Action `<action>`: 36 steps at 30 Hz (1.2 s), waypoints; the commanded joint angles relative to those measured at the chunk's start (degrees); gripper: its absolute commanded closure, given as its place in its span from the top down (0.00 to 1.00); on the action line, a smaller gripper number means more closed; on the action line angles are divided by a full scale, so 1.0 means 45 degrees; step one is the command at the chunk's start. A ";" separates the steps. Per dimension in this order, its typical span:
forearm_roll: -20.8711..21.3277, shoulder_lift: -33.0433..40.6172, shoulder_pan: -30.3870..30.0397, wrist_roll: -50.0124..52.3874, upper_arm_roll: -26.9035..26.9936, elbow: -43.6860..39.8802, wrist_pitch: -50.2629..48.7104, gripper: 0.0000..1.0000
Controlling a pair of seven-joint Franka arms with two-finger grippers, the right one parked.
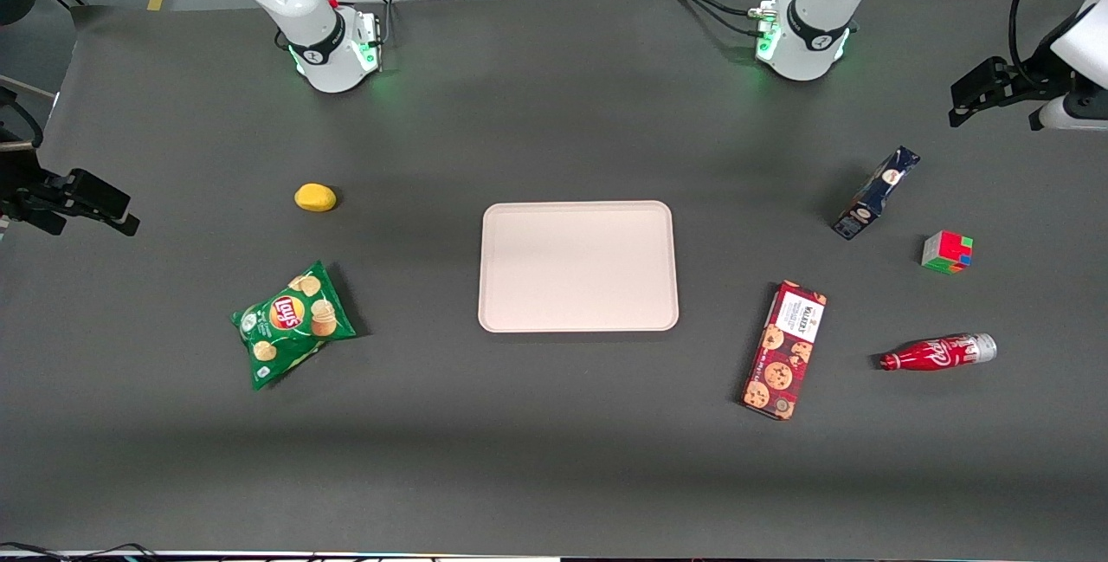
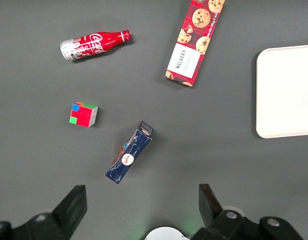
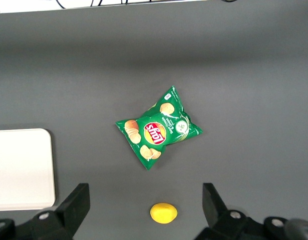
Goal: Place cookie box on tray
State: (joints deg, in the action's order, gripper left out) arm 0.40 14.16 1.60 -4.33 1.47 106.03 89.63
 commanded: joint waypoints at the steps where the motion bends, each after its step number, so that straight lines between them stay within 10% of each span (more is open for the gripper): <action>1: 0.0185 0.0075 -0.0004 -0.0677 0.0142 -0.0065 -0.0190 1.00; 16: 0.0947 0.0701 -0.0043 -0.5734 0.1119 0.1279 -0.1676 1.00; 36: 0.0947 0.0408 -0.0043 -0.8274 0.1958 0.8252 0.5489 1.00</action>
State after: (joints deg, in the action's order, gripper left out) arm 3.90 14.52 1.19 -37.43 7.35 136.93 107.26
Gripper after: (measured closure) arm 0.000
